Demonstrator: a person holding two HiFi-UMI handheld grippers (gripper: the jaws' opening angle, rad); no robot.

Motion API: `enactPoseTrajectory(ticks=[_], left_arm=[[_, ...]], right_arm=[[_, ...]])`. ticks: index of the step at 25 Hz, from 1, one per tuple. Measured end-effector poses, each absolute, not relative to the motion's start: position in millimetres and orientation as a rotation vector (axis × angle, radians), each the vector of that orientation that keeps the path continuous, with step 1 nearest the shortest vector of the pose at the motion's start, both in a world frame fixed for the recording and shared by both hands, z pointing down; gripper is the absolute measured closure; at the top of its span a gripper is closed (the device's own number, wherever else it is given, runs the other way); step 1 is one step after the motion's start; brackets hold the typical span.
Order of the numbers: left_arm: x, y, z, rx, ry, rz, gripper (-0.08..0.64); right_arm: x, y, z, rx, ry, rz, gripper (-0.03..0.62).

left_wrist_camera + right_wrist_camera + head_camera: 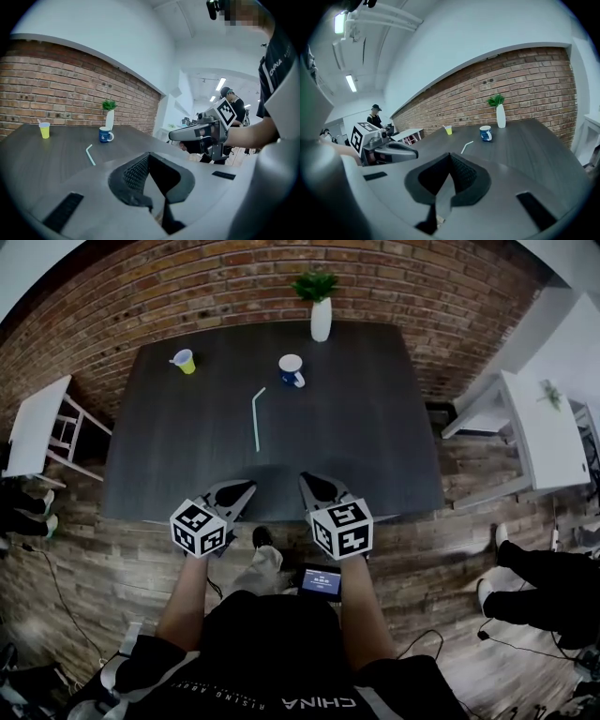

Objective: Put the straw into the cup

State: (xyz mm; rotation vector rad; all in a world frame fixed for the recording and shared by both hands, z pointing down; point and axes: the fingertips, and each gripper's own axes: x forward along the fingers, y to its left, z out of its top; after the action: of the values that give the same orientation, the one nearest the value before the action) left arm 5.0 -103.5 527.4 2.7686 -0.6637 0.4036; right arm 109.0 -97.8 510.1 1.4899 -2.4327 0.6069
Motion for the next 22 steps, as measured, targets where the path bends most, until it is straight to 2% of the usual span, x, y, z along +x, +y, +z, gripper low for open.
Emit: enactPoseTrajectory(ticks=[22], left_arm=[[13.9,-276.5,550.9,2.770,-0.518,0.474,0.557]], right_arm=[[107.8,-256.5,518.7,1.574,-2.307,0.582,0.586]])
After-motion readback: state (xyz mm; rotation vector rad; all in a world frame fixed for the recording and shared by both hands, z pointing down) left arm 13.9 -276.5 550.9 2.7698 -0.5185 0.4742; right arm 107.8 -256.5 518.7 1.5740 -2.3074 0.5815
